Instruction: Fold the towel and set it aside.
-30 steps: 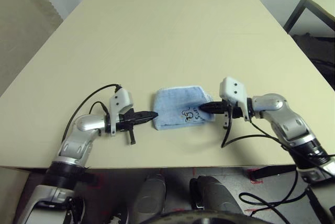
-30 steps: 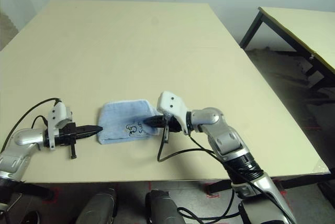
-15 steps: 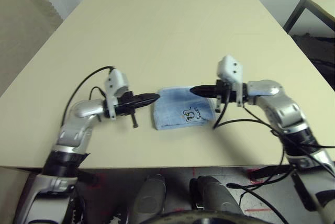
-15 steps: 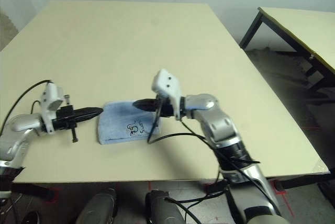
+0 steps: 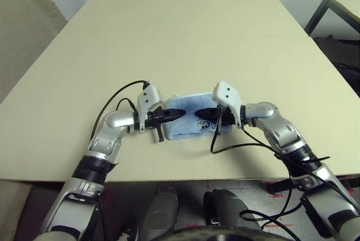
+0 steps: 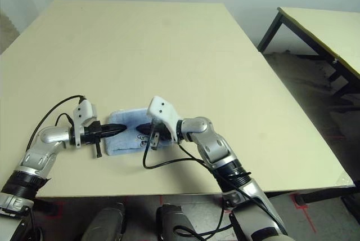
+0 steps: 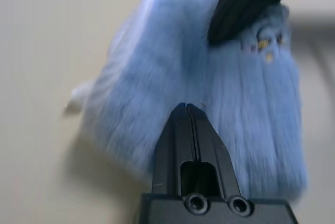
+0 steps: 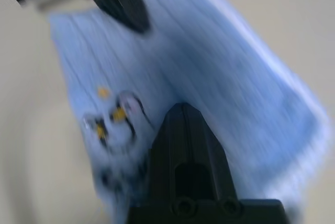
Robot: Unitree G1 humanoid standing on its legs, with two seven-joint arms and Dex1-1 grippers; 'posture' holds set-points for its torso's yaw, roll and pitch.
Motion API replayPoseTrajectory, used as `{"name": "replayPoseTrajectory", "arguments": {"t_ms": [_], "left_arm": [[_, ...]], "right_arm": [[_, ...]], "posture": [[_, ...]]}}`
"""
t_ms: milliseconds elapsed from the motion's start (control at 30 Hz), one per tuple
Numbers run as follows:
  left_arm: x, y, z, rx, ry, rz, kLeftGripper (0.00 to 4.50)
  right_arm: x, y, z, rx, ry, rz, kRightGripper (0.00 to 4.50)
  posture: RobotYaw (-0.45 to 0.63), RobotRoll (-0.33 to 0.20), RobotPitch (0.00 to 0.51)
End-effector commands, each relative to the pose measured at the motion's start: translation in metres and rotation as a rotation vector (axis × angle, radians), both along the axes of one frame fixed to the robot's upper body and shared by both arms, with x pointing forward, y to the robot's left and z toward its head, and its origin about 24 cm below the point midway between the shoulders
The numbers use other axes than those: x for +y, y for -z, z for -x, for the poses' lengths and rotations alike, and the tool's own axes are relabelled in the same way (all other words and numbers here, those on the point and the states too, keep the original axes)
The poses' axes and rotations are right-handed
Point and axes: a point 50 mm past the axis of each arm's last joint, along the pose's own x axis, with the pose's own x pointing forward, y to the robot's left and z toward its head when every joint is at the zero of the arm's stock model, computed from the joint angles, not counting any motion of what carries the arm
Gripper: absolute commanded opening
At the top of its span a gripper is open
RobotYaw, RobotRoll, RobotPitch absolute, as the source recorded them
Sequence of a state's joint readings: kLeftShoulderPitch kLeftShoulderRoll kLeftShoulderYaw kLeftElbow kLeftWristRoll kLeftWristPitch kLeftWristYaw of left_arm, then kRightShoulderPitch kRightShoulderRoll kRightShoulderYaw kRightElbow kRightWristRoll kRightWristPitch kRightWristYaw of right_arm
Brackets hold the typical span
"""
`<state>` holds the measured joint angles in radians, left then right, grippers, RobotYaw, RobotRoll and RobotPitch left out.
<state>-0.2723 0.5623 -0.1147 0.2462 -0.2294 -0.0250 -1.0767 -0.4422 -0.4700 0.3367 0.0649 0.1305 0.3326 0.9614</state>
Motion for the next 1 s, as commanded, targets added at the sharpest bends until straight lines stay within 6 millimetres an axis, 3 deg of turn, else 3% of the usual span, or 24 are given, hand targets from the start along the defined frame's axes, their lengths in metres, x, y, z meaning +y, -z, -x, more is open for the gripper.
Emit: {"name": "replayPoseTrajectory", "arguments": {"t_ms": [33,233,367,500,667,1000], "left_arm": [[0.015,-0.002,0.004,0.004,-0.036,-0.014,0.03],[0.031,-0.017,0.003,-0.036,-0.07,-0.026,0.03],[0.014,-0.026,-0.002,-0.074,-0.039,0.033,0.03],[-0.012,-0.024,-0.006,-0.073,-0.013,0.107,0.03],[-0.029,-0.018,-0.014,-0.058,-0.031,0.145,0.03],[-0.028,0.011,-0.019,-0.025,-0.085,0.1,0.03]], "right_arm": [[-0.017,-0.006,0.001,0.004,0.017,0.008,0.0],[-0.024,-0.032,0.0,-0.013,-0.015,-0.026,0.0],[-0.003,-0.044,-0.007,-0.042,-0.023,-0.097,0.0],[0.019,-0.036,-0.009,-0.033,-0.021,-0.124,0.0],[0.036,-0.021,-0.011,-0.015,0.024,-0.147,0.0],[0.042,0.001,-0.016,-0.04,0.086,-0.11,0.0]], "posture": [[0.08,0.0,0.073],[0.08,0.0,0.074],[0.08,0.0,0.074],[0.08,0.0,0.073],[0.08,0.0,0.076],[0.06,0.0,0.078]]}}
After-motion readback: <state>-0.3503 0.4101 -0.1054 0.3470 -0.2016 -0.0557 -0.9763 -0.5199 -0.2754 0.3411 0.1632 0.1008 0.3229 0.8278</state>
